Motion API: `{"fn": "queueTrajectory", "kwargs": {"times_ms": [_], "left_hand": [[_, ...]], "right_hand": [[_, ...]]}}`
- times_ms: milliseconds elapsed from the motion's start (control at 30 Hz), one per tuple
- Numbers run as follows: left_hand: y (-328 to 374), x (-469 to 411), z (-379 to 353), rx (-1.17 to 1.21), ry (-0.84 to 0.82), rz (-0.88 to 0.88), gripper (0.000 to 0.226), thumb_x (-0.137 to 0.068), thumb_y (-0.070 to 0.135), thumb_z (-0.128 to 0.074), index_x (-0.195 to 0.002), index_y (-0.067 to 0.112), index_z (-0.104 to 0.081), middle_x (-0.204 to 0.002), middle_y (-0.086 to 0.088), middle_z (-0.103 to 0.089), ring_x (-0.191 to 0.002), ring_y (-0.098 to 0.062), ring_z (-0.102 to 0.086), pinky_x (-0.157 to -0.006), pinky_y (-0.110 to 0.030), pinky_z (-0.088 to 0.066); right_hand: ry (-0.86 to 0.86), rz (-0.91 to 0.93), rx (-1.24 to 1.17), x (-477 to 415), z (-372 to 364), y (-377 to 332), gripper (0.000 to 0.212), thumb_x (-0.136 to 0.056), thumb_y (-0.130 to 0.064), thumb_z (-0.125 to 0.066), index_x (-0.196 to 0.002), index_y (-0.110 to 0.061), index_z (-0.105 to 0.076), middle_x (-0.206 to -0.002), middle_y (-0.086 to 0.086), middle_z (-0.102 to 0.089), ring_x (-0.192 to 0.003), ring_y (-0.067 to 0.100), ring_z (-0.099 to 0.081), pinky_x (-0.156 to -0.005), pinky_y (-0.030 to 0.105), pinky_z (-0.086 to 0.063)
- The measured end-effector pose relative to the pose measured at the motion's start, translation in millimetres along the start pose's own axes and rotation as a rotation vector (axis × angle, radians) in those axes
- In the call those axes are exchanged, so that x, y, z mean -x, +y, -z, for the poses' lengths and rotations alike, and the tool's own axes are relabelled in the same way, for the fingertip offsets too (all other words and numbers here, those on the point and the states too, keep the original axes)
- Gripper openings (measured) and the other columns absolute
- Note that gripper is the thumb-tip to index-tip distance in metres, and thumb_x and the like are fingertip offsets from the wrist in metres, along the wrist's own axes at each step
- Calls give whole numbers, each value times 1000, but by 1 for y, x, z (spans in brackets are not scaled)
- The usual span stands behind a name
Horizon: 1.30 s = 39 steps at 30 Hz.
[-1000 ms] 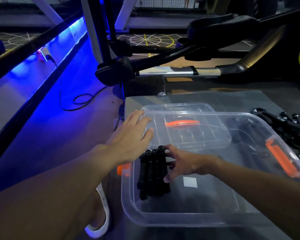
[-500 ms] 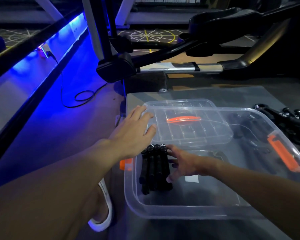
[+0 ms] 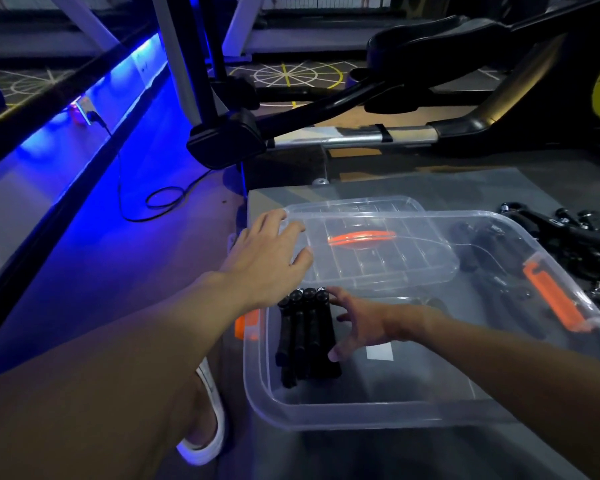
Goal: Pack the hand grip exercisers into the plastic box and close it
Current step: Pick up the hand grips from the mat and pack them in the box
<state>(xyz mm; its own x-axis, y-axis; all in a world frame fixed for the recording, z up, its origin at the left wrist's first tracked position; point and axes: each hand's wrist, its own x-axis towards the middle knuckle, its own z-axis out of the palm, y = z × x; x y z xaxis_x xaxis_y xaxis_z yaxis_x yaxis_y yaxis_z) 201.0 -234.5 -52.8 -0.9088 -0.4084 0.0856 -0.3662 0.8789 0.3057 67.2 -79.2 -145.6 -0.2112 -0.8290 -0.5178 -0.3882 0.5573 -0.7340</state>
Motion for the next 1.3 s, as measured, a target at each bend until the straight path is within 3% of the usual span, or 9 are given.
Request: {"fn": "queueTrajectory", "kwargs": {"times_ms": [100,200,333,467,633,900,1000,1100,1300], "left_hand": [[20,-10,1,-5,39,-7,46,-97,42,-38,-138,24,-43,-144,-2,-39,-137,-21,-31,-112,-44,-23],[47,-21,4,35,74,-32,44,-96,41,-36,-135,23,-46,-140,2,-44,-133,-20,-37,-109,-45,-27],[90,-36,4,154,130,-98,52,-86,44,-32,-128,21,-52,-134,2,-52,-127,-23,-45,-104,-43,-34],[136,-44,3,254,110,-203,52,-88,45,-33,-130,21,-51,-133,2,-53,-125,-21,-48,-106,-44,-36],[198,-56,-9,283,43,-328,41,-96,38,-42,-132,19,-50,-136,1,-51,-125,-22,-48,-107,-44,-36],[303,-80,-71,186,-93,-518,51,-94,43,-35,-134,15,-49,-136,-5,-52,-128,-24,-45,-110,-39,-32],[309,-85,-97,95,-114,-552,55,-94,49,-29,-135,17,-48,-138,-2,-49,-132,-21,-39,-115,-36,-24],[304,-86,-114,-22,-94,-587,76,-84,60,-10,-139,24,-48,-150,0,-41,-146,-18,-23,-121,-36,-9],[303,-85,-119,-33,-60,-592,76,-84,60,-5,-143,30,-42,-155,2,-34,-147,-16,-18,-121,-36,-8]], "right_hand": [[32,1,-2,15,9,-11,119,-70,-14,-86,-153,-23,-1,-158,-1,-20,-138,23,-36,-107,37,-41],[144,31,-4,40,29,-16,110,-73,-12,-83,-152,-22,-7,-153,6,-26,-132,24,-44,-101,37,-47],[464,61,122,90,60,-9,86,-80,-22,-78,-148,-21,-25,-133,4,-47,-109,19,-57,-91,32,-51],[776,120,97,151,88,9,65,-83,-15,-68,-139,-22,-37,-115,-1,-58,-99,13,-58,-87,30,-51],[1041,79,27,221,119,51,48,-83,-11,-64,-127,-19,-49,-97,-1,-64,-87,22,-63,-78,37,-54],[1233,-261,-203,273,125,189,48,-82,-17,-71,-124,-14,-50,-97,8,-64,-92,28,-62,-82,38,-51],[1233,-390,-252,261,112,233,66,-77,-28,-79,-131,-11,-47,-112,8,-59,-107,25,-56,-88,32,-45],[1246,-501,-234,239,107,268,89,-66,-46,-83,-138,-16,-40,-130,9,-53,-124,28,-46,-102,44,-41],[1216,-519,-230,202,101,300,114,-63,-51,-83,-151,-16,-20,-153,6,-33,-140,26,-29,-114,42,-28]]}}
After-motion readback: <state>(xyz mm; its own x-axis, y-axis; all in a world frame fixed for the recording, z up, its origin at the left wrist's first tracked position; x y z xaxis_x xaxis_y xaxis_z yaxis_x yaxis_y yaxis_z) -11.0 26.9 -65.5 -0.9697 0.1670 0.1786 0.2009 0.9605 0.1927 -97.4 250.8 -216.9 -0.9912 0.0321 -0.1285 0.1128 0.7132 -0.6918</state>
